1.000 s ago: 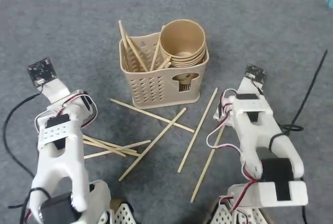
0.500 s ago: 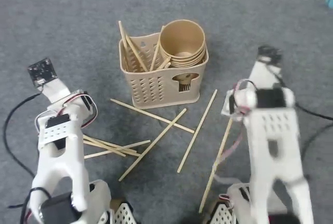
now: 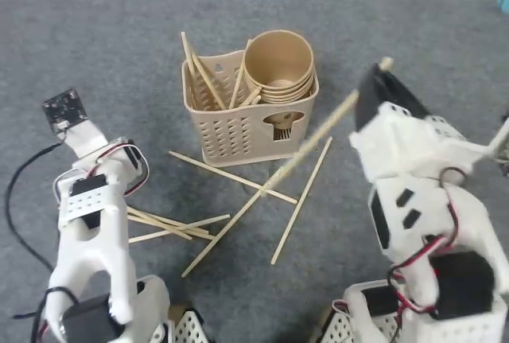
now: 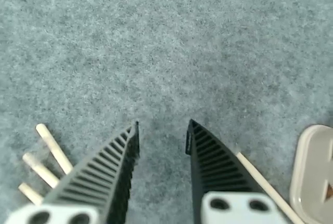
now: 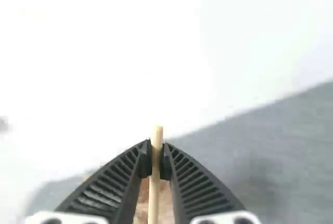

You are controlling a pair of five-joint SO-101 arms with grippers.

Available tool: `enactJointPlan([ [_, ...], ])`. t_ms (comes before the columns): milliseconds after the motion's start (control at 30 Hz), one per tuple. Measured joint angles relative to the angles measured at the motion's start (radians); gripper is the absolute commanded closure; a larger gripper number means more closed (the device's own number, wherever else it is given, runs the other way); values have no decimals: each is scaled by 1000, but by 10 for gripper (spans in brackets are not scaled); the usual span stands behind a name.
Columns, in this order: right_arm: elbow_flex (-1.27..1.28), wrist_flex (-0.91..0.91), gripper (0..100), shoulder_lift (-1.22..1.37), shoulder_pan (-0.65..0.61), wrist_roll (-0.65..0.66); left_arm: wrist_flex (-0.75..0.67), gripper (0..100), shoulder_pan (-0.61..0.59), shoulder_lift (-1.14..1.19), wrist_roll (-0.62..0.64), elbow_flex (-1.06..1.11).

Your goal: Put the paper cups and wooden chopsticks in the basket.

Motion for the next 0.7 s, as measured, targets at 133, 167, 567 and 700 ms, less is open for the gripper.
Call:
enactJointPlan([
  [133, 0, -193, 992, -14, -69, -103, 0, 863, 0, 0, 0, 0],
  [167, 0, -258, 992, -15, -75, -112, 0, 863, 0, 0, 0, 0],
  [567, 2, -710, 992, 325, -110, -52, 0, 861, 0, 0, 0, 0],
  [700, 2, -753, 992, 408, -120, -49, 0, 861, 0, 0, 0, 0],
])
